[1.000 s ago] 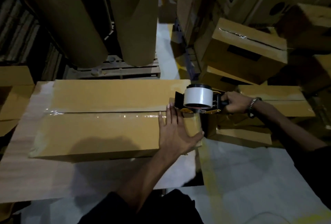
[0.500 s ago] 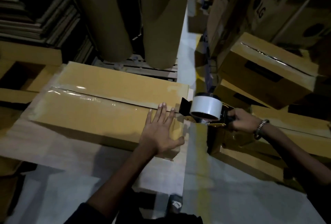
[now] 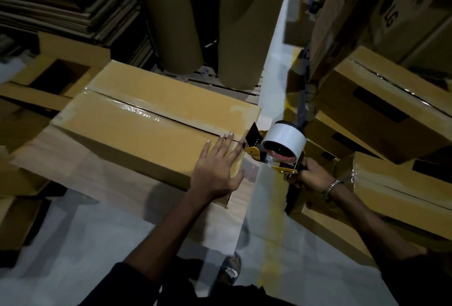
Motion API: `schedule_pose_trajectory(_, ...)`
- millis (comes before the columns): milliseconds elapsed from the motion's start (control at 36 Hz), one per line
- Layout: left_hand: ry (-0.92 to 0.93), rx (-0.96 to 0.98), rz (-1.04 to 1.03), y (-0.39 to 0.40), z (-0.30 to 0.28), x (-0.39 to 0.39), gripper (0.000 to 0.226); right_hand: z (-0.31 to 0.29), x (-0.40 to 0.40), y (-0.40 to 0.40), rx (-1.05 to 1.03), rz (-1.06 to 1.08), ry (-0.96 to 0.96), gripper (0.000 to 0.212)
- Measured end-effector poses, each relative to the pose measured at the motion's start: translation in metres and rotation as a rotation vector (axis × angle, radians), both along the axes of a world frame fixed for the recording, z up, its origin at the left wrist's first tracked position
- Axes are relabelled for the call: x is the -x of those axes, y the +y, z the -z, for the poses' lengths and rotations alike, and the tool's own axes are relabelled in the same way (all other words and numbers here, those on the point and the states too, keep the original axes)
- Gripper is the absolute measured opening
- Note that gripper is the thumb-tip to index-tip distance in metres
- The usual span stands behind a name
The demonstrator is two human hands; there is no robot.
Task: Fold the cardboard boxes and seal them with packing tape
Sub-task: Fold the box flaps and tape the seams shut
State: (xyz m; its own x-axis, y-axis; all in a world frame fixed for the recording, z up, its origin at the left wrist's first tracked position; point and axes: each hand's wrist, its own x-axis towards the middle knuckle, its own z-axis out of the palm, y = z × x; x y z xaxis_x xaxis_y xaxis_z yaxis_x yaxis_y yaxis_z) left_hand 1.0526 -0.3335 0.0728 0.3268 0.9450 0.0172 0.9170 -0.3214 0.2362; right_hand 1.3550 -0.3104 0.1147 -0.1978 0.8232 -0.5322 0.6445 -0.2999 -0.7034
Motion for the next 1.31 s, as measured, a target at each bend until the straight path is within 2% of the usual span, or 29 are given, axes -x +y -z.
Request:
schedule_pose_trajectory(56, 0.0, 0.001, 0.006, 0.0, 0.0, -0.001, 0.084, -0.004, -0.004, 0.001, -0.02, -0.001, 0.003, 0.017)
schedule_pose_trajectory(167, 0.041, 0.036, 0.02, 0.003, 0.001, -0.002, 0.085, -0.005, -0.012, 0.003, -0.042, -0.006, -0.046, 0.027)
schedule_pose_trajectory(389, 0.063, 0.055, 0.029, 0.007, -0.001, 0.002, 0.087, 0.0, -0.022, 0.01, -0.025, -0.027, -0.127, 0.012)
schedule_pose_trajectory(500, 0.07, 0.068, 0.023, 0.007, 0.0, 0.0, 0.088, 0.009, -0.006, 0.007, 0.049, 0.009, -0.074, 0.003)
schedule_pose_trajectory(639, 0.049, 0.052, 0.004, 0.006, 0.001, -0.001, 0.088, 0.03, 0.005, -0.001, 0.189, 0.081, 0.008, 0.017)
schedule_pose_trajectory(778, 0.031, -0.013, -0.01, 0.004, 0.007, -0.001, 0.086, 0.049, -0.007, -0.019, 0.247, -0.016, -0.173, 0.029)
schedule_pose_trajectory(833, 0.035, -0.021, -0.014, 0.004, 0.007, -0.001, 0.087, 0.052, -0.009, -0.029, 0.286, -0.103, -0.279, 0.027)
schedule_pose_trajectory(889, 0.037, -0.036, -0.003, 0.004, 0.008, -0.001, 0.087, 0.057, -0.009, -0.041, 0.324, -0.118, -0.305, 0.022)
schedule_pose_trajectory(1028, 0.066, -0.038, 0.021, 0.004, 0.008, -0.001, 0.086, 0.068, -0.017, -0.059, 0.27, -0.011, -0.314, 0.026)
schedule_pose_trajectory(1139, 0.144, 0.094, 0.033, 0.006, -0.002, -0.019, 0.086, 0.059, -0.028, -0.064, 0.154, 0.086, -0.352, 0.019)
schedule_pose_trajectory(1222, 0.23, 0.107, 0.093, 0.009, -0.011, -0.032, 0.086, 0.044, -0.028, -0.068, 0.113, 0.19, -0.306, 0.024)
schedule_pose_trajectory(1306, 0.318, 0.078, 0.134, 0.011, -0.01, -0.04, 0.08, 0.038, -0.025, -0.073, 0.089, 0.322, -0.227, 0.02)
